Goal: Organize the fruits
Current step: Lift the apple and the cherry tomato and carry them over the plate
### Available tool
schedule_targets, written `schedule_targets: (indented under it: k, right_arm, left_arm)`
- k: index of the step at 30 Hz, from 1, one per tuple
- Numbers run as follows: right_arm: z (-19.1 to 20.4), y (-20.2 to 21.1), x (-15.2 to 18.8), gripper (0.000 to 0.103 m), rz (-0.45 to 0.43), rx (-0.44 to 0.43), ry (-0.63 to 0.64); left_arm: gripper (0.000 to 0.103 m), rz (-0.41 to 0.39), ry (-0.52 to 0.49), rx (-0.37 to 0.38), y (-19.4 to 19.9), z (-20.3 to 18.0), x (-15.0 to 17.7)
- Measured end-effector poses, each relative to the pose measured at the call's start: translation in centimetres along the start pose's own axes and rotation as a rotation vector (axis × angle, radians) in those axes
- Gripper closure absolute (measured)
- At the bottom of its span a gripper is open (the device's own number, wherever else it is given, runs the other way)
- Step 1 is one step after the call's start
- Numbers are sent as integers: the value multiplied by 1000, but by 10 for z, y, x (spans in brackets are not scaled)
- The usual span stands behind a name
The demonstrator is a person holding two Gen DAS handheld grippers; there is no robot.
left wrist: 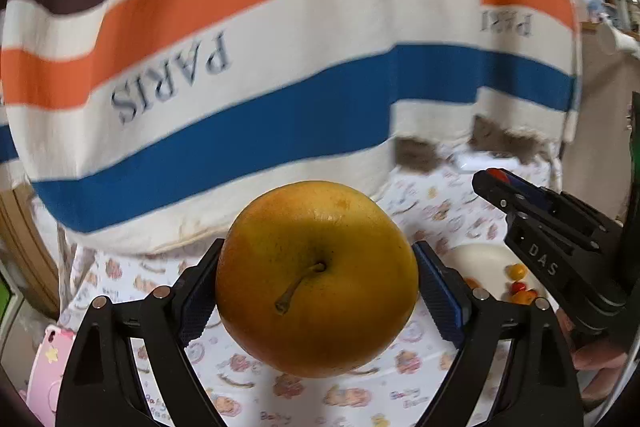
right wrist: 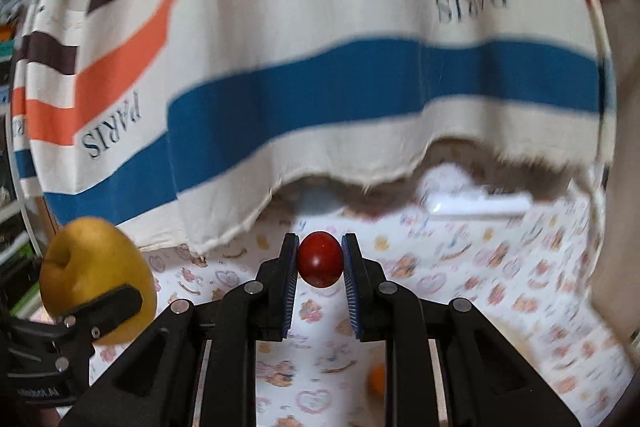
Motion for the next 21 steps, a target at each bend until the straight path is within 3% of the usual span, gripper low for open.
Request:
schedule_targets:
  k: [5, 13, 21]
  right_arm:
    - [-24, 40, -8, 81, -47, 38, 35]
    - [-96, 82, 11, 81, -73, 103, 27]
    - [-159, 80, 46, 81, -35, 161, -84]
  left_arm:
    - [15, -19, -1, 56, 18, -24, -11]
    - [15, -29, -24, 133, 28, -81, -12]
    - [15, 38, -69, 228, -3, -145, -13]
Point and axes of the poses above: each gripper's, at about its wrist camera, not at the fingertips, and y roughly against the way its jaws point, z to its left, x to its underside, the point moved 2 cm from there along -y, roughly the way its jaws point, and after that the axes turned 15 degrees about -x, right-handed, at the moved point
